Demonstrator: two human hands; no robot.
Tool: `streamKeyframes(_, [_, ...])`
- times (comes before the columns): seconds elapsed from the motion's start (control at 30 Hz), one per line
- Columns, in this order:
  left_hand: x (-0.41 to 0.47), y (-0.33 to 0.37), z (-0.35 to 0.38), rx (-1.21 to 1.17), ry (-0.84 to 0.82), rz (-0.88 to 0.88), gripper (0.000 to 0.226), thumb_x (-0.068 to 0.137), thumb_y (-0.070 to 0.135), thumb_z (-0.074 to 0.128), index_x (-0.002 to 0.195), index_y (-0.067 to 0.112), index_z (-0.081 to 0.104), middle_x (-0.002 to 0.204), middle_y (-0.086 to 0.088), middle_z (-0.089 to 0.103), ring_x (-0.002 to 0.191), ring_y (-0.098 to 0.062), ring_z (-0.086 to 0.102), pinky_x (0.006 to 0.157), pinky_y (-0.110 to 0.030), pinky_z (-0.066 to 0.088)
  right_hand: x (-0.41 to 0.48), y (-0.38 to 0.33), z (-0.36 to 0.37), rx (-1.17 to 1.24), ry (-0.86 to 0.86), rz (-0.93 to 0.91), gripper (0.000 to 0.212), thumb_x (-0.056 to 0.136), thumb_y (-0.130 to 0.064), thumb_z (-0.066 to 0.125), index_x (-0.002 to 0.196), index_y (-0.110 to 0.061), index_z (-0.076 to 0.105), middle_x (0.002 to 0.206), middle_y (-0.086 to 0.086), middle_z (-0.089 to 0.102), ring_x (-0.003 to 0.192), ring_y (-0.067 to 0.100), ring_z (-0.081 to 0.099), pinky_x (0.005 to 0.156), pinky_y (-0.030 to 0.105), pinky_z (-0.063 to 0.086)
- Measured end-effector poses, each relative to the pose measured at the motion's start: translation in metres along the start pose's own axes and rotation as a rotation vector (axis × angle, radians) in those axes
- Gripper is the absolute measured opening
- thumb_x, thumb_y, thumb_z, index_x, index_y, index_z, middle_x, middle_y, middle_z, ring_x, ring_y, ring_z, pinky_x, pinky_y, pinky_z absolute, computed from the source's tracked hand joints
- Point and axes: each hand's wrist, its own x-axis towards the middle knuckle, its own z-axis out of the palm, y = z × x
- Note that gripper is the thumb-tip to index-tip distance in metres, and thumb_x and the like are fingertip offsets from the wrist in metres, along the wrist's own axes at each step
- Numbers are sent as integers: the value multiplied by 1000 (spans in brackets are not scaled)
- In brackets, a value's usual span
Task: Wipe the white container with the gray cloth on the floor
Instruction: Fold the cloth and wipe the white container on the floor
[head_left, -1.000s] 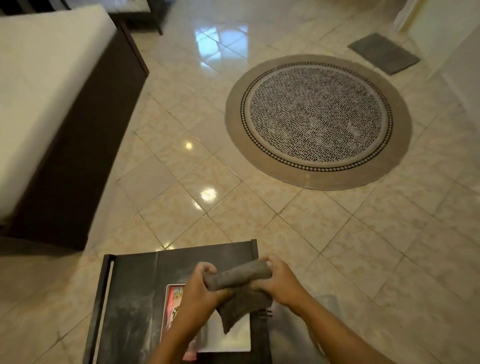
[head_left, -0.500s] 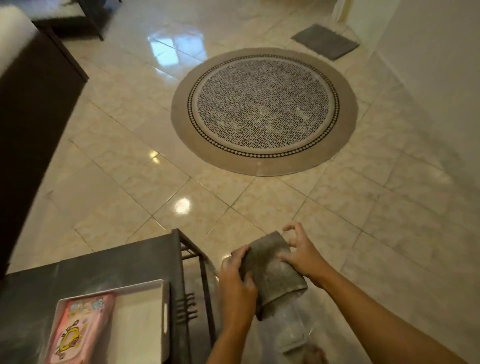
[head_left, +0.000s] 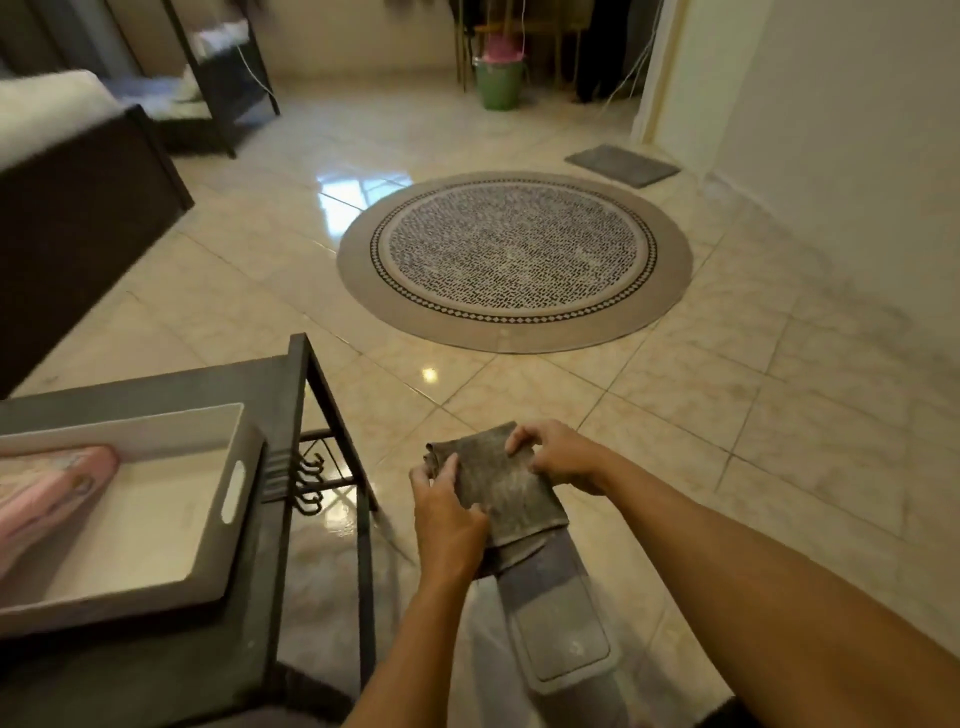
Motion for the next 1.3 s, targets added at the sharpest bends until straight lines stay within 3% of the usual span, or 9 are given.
streamKeyframes(0.17, [-61, 6, -15, -12, 17, 114, 72, 82, -4, 66, 145, 14, 35, 142, -5, 27, 115, -15, 39, 101, -39, 46, -86, 2, 11, 4, 68, -128, 41, 79, 19, 48, 92, -17, 60, 111, 13, 56, 87, 23, 60, 57, 28, 57])
streamKeyframes(0.43, [-133, -13, -18, -136, -48, 54, 70, 83, -7, 63, 144, 15, 36, 140, -4, 30, 123, -21, 39, 101, -44, 46, -173, 39, 11, 144, 116, -27, 61, 80, 29, 42, 121, -16, 47, 109, 21, 60, 89, 31, 64, 62, 33, 64])
streamKeyframes(0.63, [-112, -37, 7, -88, -140, -87, 71, 83, -4, 65, 144, 18, 37, 146, -2, 28, 128, -25, 38, 99, -47, 48, -141, 92, 21, 7, 158, 210, 43, 90, 1, 46, 132, -10, 49, 94, 9, 59, 71, 19, 56, 65, 33, 48])
streamKeyframes(0.8, [-84, -51, 37, -19, -198, -127, 70, 83, -3, 65, 144, 18, 36, 149, -4, 26, 133, -22, 33, 104, -44, 43, -102, 126, 31, -150, 102, 275, 57, 94, -4, 41, 149, -14, 36, 135, 17, 57, 94, 19, 55, 75, 26, 46])
streamKeyframes(0.87, [-77, -51, 41, -8, -197, -130, 69, 84, -2, 65, 143, 19, 36, 149, -3, 26, 132, -21, 35, 103, -40, 44, -89, 137, 38, -119, 64, 281, 60, 94, -5, 42, 151, -16, 31, 132, 15, 58, 99, 22, 58, 82, 30, 50])
streamKeyframes(0.97, [-70, -40, 39, -84, -216, -100, 67, 85, 0, 65, 142, 23, 38, 148, 3, 26, 131, -20, 35, 100, -36, 45, -78, 147, 42, 13, 32, 270, 57, 94, -10, 49, 149, -18, 35, 99, 7, 60, 79, 18, 59, 64, 28, 53])
streamKeyframes(1.13, [-59, -10, 22, -441, -235, 54, 64, 85, 3, 67, 139, 31, 44, 132, 9, 37, 114, -18, 49, 85, -41, 57, -70, 158, 37, 241, 27, 252, 30, 99, -10, 50, 129, -15, 54, 105, 13, 63, 83, 21, 62, 69, 37, 60])
streamKeyframes(1.2, [-58, -14, 25, -308, -222, 32, 65, 85, 4, 67, 141, 27, 43, 135, 3, 38, 118, -19, 47, 90, -44, 55, -73, 159, 38, 329, 20, 298, 29, 101, -11, 48, 128, -11, 56, 102, 12, 64, 83, 25, 63, 71, 42, 60])
streamKeyframes(1.3, [-70, -38, 34, 123, -258, 42, 66, 85, 13, 69, 141, 28, 38, 142, -4, 30, 124, -19, 39, 100, -37, 46, -77, 160, 38, 207, -8, 248, 50, 92, 0, 57, 137, -19, 48, 90, 10, 63, 74, 22, 66, 55, 30, 58])
